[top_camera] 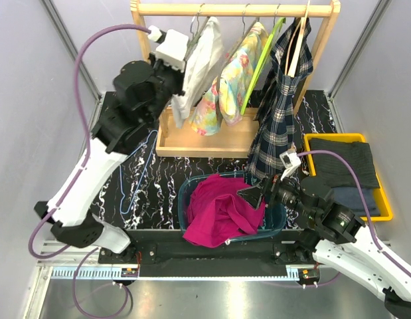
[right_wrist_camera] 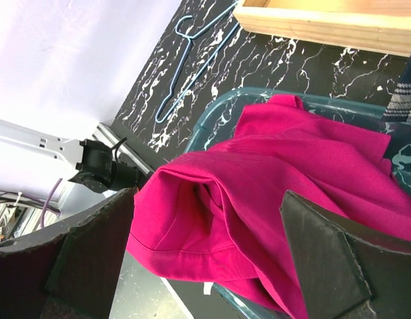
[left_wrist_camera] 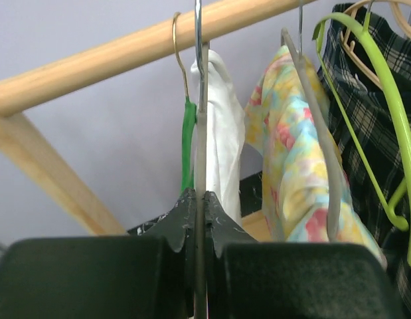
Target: Remove the skirt from the hanger
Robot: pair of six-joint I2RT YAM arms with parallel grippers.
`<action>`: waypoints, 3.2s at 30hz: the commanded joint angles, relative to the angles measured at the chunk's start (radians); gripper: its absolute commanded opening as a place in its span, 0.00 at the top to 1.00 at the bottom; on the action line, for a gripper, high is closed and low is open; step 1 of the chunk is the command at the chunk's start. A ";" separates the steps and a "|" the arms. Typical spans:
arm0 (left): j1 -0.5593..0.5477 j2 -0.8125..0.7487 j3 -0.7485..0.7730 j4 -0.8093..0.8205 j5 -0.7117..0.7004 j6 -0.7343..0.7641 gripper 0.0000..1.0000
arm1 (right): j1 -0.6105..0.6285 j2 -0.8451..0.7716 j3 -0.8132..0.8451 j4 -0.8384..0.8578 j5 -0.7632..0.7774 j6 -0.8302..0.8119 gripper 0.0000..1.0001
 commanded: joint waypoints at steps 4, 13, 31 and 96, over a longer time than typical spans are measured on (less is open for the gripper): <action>-0.024 -0.214 0.009 -0.062 0.192 -0.019 1.00 | 0.001 0.049 0.122 0.064 -0.001 -0.012 0.00; -0.043 -0.326 0.112 -0.214 0.321 0.047 1.00 | 0.001 0.229 0.217 0.393 -0.114 0.103 0.00; -0.011 -0.444 0.193 -0.317 0.731 -0.015 1.00 | 0.000 0.325 -0.062 1.206 0.100 0.121 0.00; 0.236 -0.530 0.038 -0.165 0.637 -0.176 1.00 | -0.059 0.147 0.154 1.039 0.160 -0.147 1.00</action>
